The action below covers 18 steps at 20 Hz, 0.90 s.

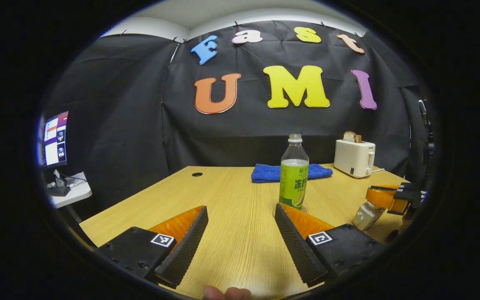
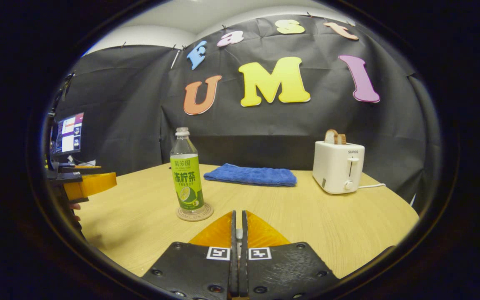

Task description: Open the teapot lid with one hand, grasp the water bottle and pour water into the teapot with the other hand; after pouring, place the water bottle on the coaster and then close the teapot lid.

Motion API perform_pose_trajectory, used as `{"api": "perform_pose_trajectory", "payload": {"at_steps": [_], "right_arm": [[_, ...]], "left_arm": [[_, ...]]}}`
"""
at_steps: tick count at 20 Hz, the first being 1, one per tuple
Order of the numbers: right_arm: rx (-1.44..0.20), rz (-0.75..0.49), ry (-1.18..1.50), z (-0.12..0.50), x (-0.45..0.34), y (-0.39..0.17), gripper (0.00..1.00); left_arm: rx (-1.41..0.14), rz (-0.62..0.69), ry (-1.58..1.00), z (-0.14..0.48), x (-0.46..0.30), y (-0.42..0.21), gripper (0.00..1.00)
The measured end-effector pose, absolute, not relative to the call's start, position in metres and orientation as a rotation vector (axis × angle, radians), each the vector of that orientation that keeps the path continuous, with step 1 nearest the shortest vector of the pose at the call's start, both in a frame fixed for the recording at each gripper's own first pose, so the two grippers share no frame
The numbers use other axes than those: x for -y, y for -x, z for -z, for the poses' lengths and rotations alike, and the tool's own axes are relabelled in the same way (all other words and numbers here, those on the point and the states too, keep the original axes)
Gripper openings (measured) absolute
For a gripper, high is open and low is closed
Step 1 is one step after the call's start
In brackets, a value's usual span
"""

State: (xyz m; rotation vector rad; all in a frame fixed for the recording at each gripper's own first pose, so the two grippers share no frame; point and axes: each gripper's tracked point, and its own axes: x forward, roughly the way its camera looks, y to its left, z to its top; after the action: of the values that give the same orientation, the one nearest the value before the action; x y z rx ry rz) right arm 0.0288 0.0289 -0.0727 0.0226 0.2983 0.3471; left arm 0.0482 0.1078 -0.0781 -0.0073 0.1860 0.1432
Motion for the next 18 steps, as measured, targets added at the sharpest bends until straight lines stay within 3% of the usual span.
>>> {"api": "perform_pose_trajectory", "payload": {"at_steps": [6, 8, 12, 18], "right_arm": [[-0.296, -0.327, -0.015, 0.077, -0.028, -0.030, 0.00], [-0.288, -0.321, -0.004, 0.076, -0.028, -0.029, 0.08], [-0.259, -0.305, -0.013, 0.066, -0.028, -0.027, 0.07], [-0.231, -0.257, -0.055, 0.042, -0.016, -0.018, 0.55]], "left_arm": [[-0.173, -0.137, 0.005, 0.073, -0.103, -0.047, 1.00], [-0.169, -0.135, 0.004, 0.071, -0.101, -0.046, 1.00], [-0.160, -0.132, 0.003, 0.065, -0.100, -0.043, 1.00], [-0.135, -0.119, 0.038, 0.055, -0.091, -0.031, 1.00]]}}
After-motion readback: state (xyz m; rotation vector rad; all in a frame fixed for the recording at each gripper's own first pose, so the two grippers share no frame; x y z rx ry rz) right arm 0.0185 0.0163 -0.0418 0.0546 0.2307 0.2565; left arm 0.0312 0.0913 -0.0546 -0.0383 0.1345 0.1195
